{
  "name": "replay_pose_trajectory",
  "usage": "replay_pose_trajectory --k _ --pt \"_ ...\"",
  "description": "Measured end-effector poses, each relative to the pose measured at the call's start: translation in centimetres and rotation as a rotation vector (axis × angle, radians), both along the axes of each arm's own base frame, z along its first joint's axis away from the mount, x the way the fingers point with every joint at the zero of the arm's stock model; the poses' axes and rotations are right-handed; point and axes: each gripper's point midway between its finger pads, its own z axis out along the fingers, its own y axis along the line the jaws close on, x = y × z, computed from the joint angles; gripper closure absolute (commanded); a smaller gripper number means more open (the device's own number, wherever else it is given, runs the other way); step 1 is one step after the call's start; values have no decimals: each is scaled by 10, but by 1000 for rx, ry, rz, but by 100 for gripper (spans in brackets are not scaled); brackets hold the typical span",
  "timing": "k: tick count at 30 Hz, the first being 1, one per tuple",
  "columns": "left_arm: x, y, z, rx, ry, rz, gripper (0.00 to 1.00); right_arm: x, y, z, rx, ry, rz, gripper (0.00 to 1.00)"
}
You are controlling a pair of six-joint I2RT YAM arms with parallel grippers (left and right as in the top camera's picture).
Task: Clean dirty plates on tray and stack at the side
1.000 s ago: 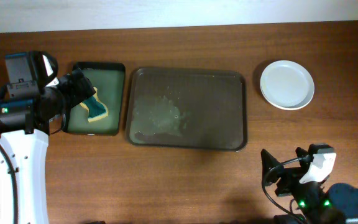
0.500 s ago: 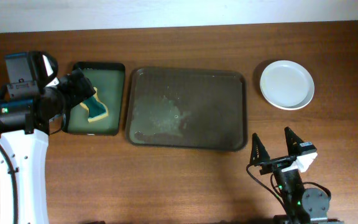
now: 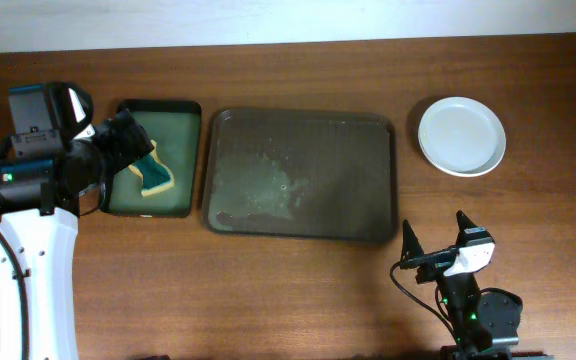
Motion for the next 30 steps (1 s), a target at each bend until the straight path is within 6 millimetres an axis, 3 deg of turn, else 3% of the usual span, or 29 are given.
replay_pose_trajectory --k 6,28,30 --pt "0 0 0 0 0 0 1 -1 8 -1 -65 -8 28 2" --pt "0 0 0 0 0 0 1 -1 6 -1 -82 -10 21 2" --pt "-7 1 -5 5 34 6 1 -1 6 -1 -81 -10 21 2"
